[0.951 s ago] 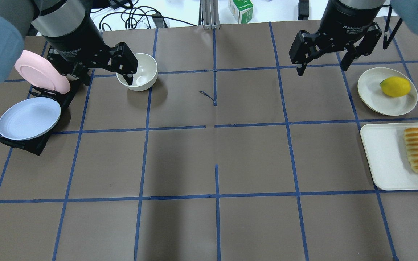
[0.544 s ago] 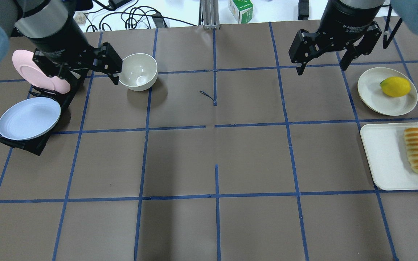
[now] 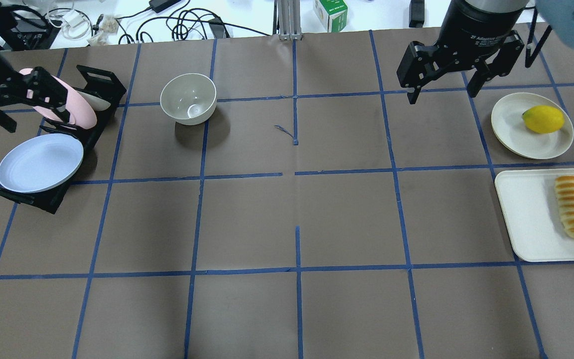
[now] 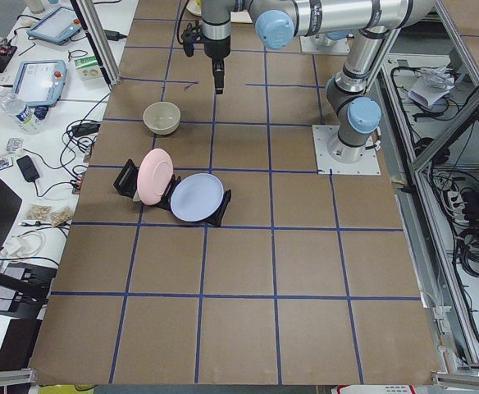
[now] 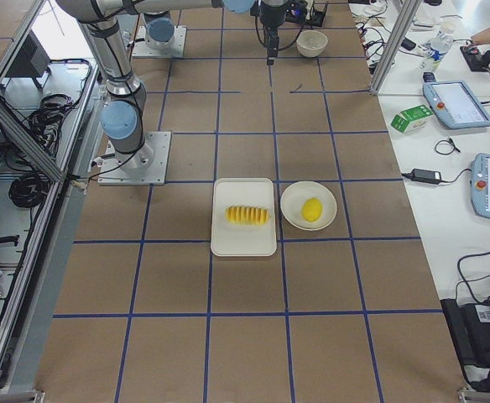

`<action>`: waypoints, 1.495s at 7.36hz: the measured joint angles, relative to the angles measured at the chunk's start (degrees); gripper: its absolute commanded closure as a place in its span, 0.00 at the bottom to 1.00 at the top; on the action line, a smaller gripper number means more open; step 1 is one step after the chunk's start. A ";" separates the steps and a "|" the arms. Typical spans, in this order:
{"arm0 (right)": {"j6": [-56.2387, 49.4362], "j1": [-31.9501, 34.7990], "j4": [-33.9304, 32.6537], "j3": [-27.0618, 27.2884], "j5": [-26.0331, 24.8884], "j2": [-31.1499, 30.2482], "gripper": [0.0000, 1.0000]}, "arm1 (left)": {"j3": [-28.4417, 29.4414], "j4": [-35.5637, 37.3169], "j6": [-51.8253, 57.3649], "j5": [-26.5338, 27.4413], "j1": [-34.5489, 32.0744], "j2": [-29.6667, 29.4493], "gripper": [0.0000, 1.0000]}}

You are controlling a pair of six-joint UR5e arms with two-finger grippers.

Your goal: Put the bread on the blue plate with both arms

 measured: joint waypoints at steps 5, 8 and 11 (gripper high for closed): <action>0.05 0.00 -0.14 0.09 -0.12 -0.02 0.00 | 1.34 10.41 2.58 -0.67 15.51 -15.83 0.00; 0.04 0.00 -0.11 0.09 -0.24 -0.02 0.00 | 3.86 17.85 2.63 -0.92 18.64 -23.60 0.06; 0.36 0.03 0.09 0.12 -0.04 -0.05 0.00 | 6.11 21.24 2.66 -1.13 19.24 -28.22 0.25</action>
